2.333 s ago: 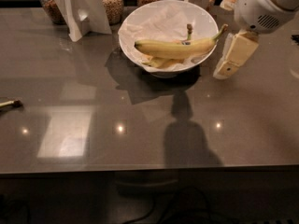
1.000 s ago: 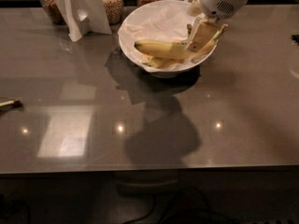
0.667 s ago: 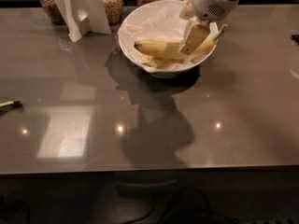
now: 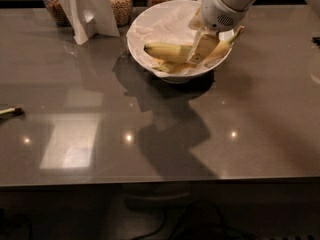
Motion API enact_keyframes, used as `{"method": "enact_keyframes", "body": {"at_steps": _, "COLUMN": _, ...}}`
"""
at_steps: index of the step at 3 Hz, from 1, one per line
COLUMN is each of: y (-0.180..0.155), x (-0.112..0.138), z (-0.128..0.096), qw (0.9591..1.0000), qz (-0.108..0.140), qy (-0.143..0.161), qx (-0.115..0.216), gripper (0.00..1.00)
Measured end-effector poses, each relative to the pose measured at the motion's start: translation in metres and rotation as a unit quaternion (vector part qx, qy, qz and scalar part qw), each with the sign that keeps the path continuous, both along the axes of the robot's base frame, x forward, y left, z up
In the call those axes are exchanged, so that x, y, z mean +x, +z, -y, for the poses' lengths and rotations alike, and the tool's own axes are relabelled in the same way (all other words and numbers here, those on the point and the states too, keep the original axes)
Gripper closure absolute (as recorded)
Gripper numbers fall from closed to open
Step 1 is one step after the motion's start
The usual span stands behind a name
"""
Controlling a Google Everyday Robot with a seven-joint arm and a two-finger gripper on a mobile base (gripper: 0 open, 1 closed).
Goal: Pick banana from white bowl
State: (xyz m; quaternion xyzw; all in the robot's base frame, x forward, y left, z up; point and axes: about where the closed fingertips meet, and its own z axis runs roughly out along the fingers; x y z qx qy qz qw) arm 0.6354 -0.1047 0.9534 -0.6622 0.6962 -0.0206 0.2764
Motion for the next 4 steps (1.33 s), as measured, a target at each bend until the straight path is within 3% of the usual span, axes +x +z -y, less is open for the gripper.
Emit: {"method": "enact_keyframes", "body": {"at_steps": 4, "y": -0.041, "x": 0.014, "z": 0.017, "qw": 0.9997, "qz": -0.010, "qy": -0.023, "qx": -0.003, "gripper": 0.48}}
